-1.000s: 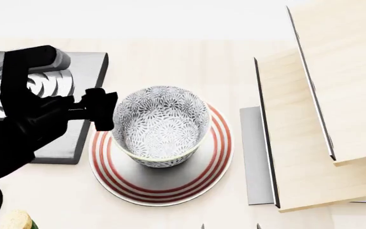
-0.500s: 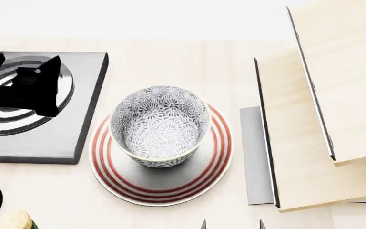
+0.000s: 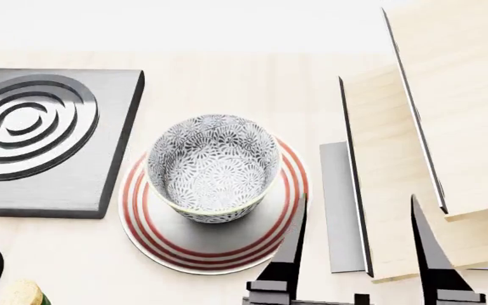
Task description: Pick up the akita bowl and put it on the plate.
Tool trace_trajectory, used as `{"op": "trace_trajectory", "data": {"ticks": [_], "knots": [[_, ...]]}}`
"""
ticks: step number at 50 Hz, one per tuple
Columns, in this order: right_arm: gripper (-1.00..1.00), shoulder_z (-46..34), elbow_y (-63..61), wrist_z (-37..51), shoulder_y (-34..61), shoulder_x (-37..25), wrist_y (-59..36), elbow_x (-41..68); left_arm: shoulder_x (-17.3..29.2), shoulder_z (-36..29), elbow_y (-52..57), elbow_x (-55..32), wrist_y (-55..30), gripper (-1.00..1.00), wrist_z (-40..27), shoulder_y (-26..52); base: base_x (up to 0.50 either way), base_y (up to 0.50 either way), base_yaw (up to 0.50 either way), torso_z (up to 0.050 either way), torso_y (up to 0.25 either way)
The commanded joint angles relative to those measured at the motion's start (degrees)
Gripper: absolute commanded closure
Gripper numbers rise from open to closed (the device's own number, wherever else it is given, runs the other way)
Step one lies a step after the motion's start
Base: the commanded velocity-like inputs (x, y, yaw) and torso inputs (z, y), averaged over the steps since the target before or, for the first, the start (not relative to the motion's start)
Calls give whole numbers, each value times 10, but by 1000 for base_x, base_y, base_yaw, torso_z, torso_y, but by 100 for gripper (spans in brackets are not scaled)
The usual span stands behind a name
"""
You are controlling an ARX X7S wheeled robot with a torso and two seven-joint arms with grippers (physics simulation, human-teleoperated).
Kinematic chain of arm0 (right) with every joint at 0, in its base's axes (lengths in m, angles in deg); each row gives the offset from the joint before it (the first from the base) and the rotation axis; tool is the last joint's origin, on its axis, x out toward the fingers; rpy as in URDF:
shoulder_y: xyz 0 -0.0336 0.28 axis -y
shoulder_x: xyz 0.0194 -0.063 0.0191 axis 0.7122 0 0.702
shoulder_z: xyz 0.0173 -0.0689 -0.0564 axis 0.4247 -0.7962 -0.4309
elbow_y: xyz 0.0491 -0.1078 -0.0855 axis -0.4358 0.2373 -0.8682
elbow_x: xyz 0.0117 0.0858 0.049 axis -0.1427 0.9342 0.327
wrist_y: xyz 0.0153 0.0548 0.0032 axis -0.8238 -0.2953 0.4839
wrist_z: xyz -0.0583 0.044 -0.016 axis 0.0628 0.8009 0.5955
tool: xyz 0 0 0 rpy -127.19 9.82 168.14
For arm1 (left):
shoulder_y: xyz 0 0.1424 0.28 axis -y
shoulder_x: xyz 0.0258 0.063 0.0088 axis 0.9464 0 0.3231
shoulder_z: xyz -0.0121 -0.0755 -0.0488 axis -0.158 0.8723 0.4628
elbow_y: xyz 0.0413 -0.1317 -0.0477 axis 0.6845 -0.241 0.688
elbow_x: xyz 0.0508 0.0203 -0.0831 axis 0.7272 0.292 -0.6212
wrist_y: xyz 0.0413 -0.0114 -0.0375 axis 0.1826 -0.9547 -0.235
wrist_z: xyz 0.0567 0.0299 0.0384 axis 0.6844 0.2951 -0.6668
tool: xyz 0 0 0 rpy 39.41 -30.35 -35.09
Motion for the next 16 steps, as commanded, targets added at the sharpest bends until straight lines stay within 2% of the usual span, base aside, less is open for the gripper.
{"op": "trace_trajectory", "data": {"ticks": [1,7,9,12,16], "knots": [[-100,30,-194,21,44,-32,-153,-11,33,84,74,-11,27,-100,-6,-85,0,0,0,0,0],[-100,43,-230,41,61,-49,-170,6,31,141,134,-1,50,-100,-8,-148,0,0,0,0,0],[-100,14,-231,105,88,-103,-150,42,27,158,152,13,61,-100,-3,-173,0,0,0,0,0],[-100,-132,-231,281,218,-242,-95,135,20,181,178,31,75,-100,0,-205,0,0,0,0,0],[-100,-392,-231,438,452,-335,-28,191,15,195,206,60,88,-100,6,-240,0,0,0,0,0]]}}
